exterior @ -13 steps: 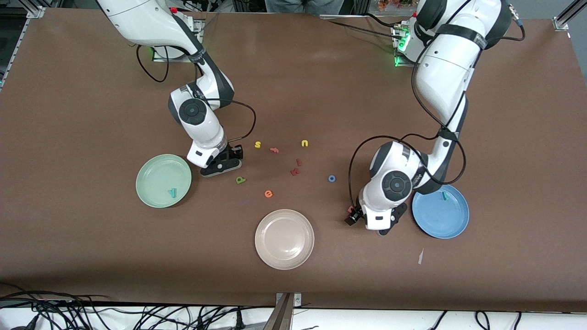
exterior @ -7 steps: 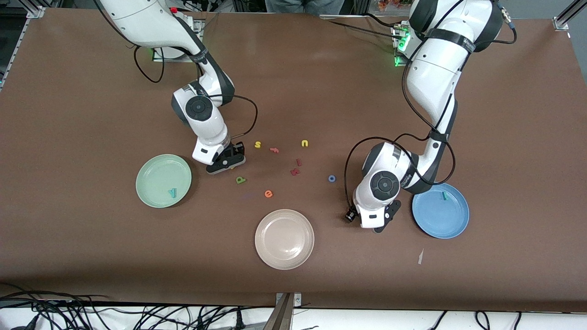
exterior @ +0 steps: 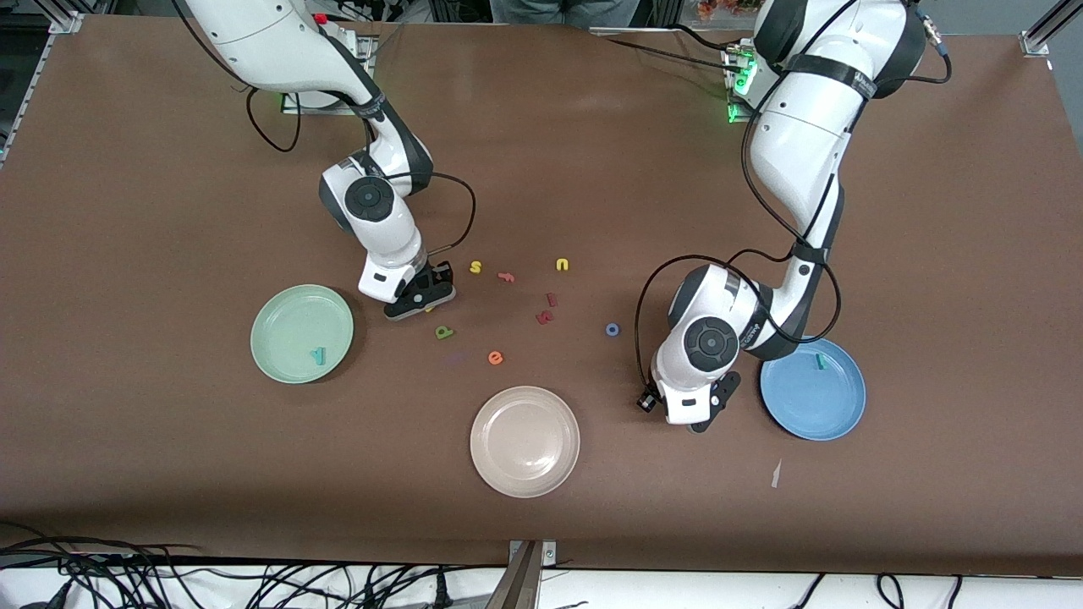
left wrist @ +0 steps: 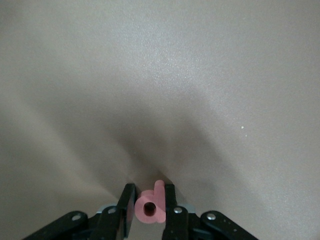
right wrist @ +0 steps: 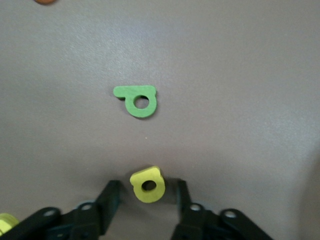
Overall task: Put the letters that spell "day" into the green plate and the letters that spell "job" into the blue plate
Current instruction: 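Grasp the yellow letter with the right gripper while the left gripper grasps the pink d, then drop the pink d on the blue plate while the right gripper drops yellow on green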
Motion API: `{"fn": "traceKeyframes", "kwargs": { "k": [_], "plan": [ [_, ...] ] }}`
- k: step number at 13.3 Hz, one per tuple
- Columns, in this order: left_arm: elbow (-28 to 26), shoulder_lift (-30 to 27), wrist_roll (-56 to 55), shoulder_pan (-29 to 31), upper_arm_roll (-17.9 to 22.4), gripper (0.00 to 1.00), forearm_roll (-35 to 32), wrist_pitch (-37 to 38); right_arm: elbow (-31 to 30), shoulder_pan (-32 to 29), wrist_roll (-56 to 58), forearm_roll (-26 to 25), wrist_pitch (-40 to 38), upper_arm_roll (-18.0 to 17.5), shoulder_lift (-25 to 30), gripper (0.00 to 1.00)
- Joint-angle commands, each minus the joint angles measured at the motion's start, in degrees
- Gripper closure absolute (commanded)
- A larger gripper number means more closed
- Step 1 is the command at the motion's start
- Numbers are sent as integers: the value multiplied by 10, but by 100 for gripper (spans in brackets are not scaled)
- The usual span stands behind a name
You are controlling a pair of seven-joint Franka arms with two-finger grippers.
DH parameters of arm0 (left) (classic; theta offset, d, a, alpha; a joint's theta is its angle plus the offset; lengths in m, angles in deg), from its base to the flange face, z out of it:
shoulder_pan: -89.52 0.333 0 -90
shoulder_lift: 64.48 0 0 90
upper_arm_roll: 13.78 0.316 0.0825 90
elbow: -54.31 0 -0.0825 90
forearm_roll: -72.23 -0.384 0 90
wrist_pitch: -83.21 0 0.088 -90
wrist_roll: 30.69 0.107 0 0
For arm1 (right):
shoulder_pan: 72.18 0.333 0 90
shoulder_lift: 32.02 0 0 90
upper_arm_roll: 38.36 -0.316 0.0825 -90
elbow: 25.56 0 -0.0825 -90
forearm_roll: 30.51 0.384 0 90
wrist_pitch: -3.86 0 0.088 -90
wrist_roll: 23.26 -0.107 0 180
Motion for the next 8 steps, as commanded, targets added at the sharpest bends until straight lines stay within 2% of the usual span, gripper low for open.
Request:
{"fn": "traceKeyframes", "kwargs": {
  "k": [1,3,4,6,8],
  "plan": [
    [26,22,1,-6,8,89,6,4,-5,-1,2,-17,11,0,-2,62],
    [26,6,21,1,9,99,0,21,-5,-1,2,-18,12,0,-2,76],
    [26,-11,61,6,9,100,1,61,-5,-1,3,-18,11,0,-1,81],
    [15,-48,117,35,7,100,2,100,-5,-1,7,-18,8,1,4,83],
    [-30,-90,209,51,8,100,0,140,-3,-10,45,-15,-1,3,22,83]
  ]
}}
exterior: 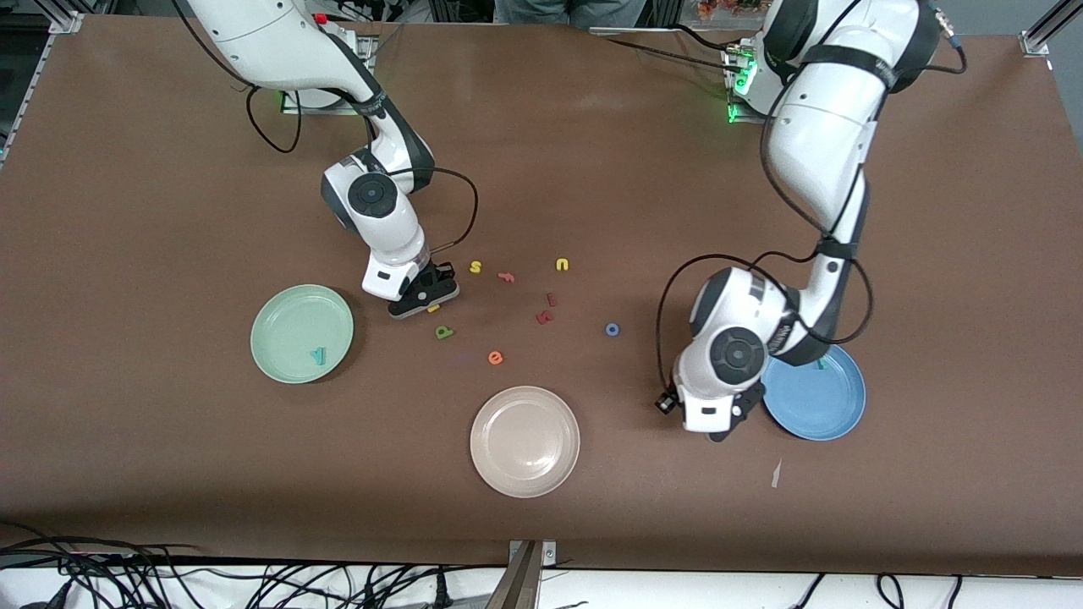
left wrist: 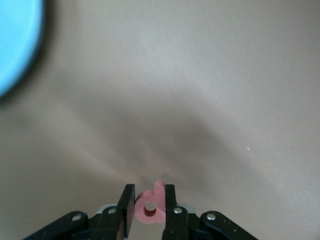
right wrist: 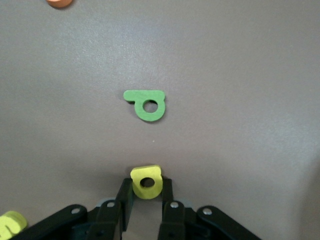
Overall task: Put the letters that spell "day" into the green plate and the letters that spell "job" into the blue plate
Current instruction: 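Drop the pink d on the blue plate while the right gripper drops yellow on green, then move the left gripper to the blue o while the right gripper reaches the green d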
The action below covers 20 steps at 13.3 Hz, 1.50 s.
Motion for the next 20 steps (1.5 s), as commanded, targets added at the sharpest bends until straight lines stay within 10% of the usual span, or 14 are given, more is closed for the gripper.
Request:
{"fn": "traceKeyframes", "kwargs": {
  "k": [1,5,9,11,12,13,14,20],
  "plan": [
    [-96,-87,116,29,0,100,-1,37,-4,-22,48,-6,-23,4,31,83],
    [-296,-214,250,88,-1,100,-31,-66,-4,-87,142,-4,-68,4,78,83],
    [-396,-224,319,136,-1,100,-54,-197,-5,-139,260,-1,-76,39,85,82],
    [-413,-215,330,149,0,99,-69,-227,-5,-140,260,12,-79,47,87,46],
    [-408,-209,331,150,-1,78,-70,-227,-5,-140,260,38,-79,47,87,41],
    [-404,-210,331,145,-2,13,-70,-225,-4,-139,260,65,-80,47,87,41],
    [-394,-210,323,136,-2,0,-69,-222,-3,-139,260,77,-80,46,86,41],
    [-334,-208,223,88,-52,0,-54,-170,54,-111,150,118,-79,21,48,41]
  ]
}}
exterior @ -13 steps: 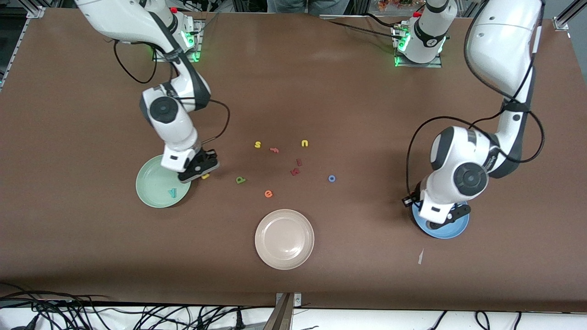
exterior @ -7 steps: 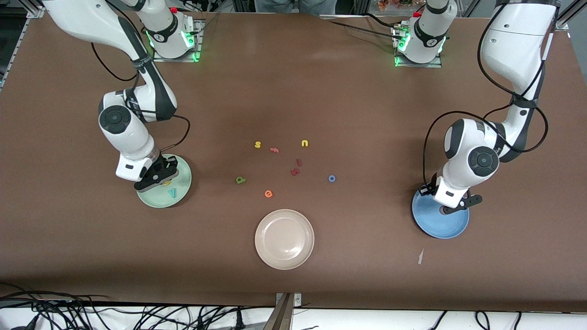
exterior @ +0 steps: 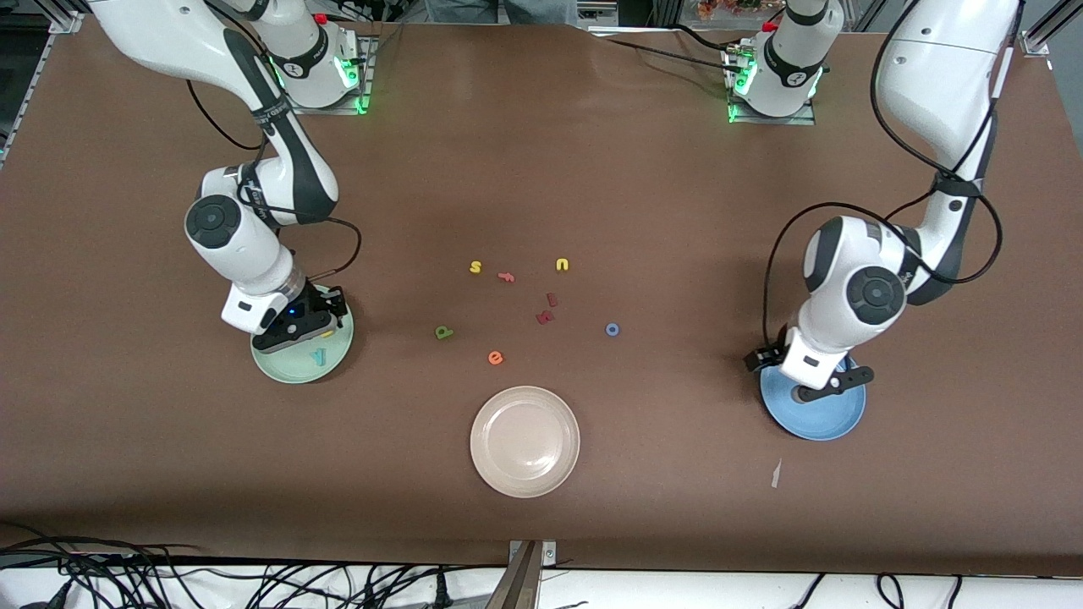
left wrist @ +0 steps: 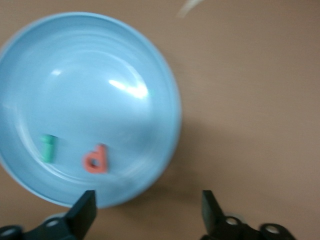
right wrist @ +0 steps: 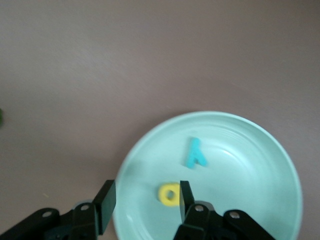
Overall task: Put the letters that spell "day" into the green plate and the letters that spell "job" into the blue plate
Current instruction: 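Move the left gripper to the blue o while the right gripper reaches the green d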
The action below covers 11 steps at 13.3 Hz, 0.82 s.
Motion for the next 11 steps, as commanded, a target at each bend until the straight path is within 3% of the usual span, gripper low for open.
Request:
{"fn": "traceKeyframes", "kwargs": {
  "k": [1,6,11],
  "plan": [
    [9,-1,-93,-55,-17,0,3,14,57,32,-72,12,-7,-5,-37,41],
    [66,52,-234,-171,-16,0,-4,14,85,79,-160,9,-2,-17,-74,36],
    [73,82,-254,-200,-16,1,-6,9,101,121,-240,6,20,-17,-109,32]
  ]
}}
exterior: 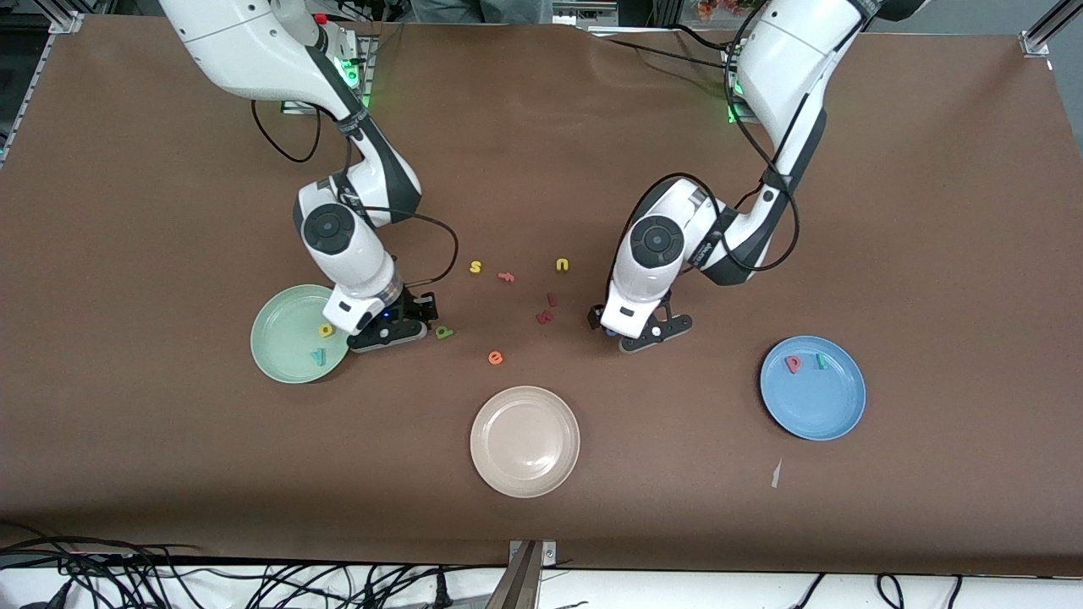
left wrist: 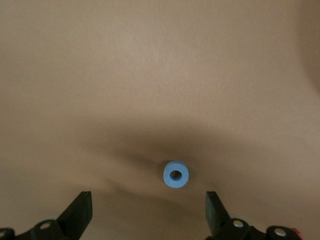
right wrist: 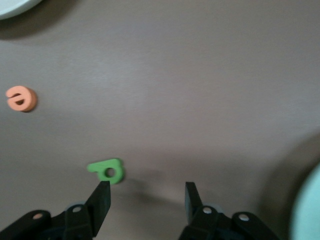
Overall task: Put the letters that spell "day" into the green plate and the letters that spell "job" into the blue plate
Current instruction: 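Move the left gripper to the blue o while the right gripper reaches the green d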
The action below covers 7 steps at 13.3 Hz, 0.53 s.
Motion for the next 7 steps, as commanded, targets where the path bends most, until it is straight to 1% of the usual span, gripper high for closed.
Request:
{"fn": "traceKeyframes", "kwargs": {
  "k": [1,3,5,7],
  "plan": [
    [23,19,-8,-7,6,2,-2,7,18,15,-30,4,19,1,-22,32],
    [23,28,-13,-17,6,4,-1,7,20,26,-47,3,26,1,-33,32],
    [52,48,-14,-17,6,6,0,8,27,34,-48,3,35,2,-44,32],
    [68,63,-26,-18,6,11,-1,8,28,41,-49,3,36,2,-49,32]
  ]
}}
